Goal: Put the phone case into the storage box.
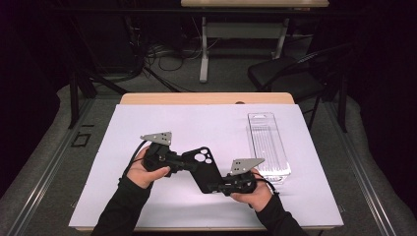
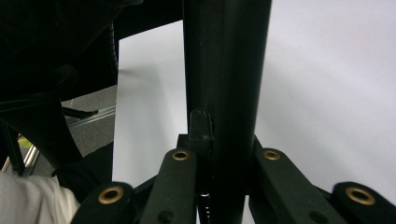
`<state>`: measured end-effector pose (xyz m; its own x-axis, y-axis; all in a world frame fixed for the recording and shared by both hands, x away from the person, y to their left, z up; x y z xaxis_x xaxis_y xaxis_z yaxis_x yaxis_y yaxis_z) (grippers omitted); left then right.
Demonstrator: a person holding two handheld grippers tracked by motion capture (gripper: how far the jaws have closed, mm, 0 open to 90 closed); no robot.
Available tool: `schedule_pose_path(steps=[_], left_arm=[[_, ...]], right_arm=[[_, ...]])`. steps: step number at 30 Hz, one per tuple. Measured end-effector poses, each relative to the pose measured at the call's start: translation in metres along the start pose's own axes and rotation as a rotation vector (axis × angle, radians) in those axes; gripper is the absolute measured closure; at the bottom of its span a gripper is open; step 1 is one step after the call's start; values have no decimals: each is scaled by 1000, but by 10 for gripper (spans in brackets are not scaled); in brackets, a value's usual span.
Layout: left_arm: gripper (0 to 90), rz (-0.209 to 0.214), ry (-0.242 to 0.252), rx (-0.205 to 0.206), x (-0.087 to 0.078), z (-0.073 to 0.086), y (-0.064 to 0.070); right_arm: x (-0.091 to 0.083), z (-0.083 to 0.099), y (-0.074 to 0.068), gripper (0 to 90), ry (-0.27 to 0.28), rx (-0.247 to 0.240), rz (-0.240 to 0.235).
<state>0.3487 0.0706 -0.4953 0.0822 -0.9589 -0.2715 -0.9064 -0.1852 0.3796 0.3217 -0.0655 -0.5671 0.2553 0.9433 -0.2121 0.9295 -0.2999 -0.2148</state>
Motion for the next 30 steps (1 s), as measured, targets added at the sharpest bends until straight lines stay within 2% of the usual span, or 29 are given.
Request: schedule_pose_path(steps=[11, 21, 26, 30], left_arm=[[814, -24, -11, -12, -2, 2, -1], [814, -65, -33, -29, -6, 3, -3], [813, -96, -37, -48, -9, 2, -2], [814, -126, -53, -39, -11, 1, -1]], right_arm=[[1, -2, 1, 671, 19, 12, 18], [-3, -7, 4, 591, 36, -11, 52], [-6, -13, 5, 566, 39, -36, 79], [-8, -18, 4, 530, 26, -80, 102]])
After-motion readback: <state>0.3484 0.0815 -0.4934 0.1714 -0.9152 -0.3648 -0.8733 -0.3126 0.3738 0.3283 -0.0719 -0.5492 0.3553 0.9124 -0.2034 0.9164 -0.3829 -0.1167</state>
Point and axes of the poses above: each handheld gripper's, and its own axes: x roughly forward along the jaws, z roughly out of its underside, y roughly to its right, the point moved 8 cm from there along x, roughly forward along the jaws, and after that the axes turned 12 degrees about y, right-handed, at the moved point
